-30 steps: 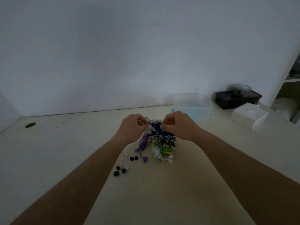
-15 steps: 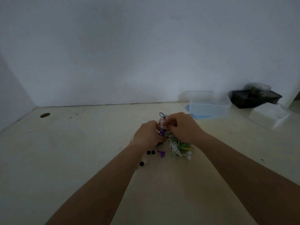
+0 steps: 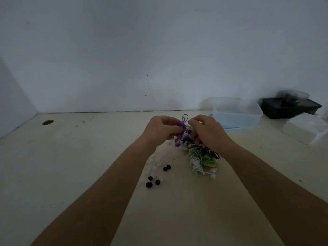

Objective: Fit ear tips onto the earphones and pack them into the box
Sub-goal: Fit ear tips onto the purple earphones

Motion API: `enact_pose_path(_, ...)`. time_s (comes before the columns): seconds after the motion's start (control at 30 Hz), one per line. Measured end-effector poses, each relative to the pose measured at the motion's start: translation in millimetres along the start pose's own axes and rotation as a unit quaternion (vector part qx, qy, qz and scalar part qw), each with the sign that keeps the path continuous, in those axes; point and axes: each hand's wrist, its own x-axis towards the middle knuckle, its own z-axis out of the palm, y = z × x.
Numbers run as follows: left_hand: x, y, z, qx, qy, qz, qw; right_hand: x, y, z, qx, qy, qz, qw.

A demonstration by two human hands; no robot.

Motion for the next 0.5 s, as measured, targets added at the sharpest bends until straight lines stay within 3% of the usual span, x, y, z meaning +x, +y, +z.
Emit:
enact_pose_path(0.17, 2, 3, 7, -0.072, -0.011, -0.001, 0.997, -4, -9, -4, 0.065, -0.072, 0.006, 0.995)
enact_pose_path(0.37, -1, 6, 8, -0.140, 0.027, 0.013, 0.990, -2, -9, -7, 0.145, -0.036, -0.005, 0.989)
enact_pose_path(0.5, -14, 5, -1, -0.105, 0.032, 0.011, 0.994, -5, -16, -6, 0.250, -0.050, 0.060, 0.965)
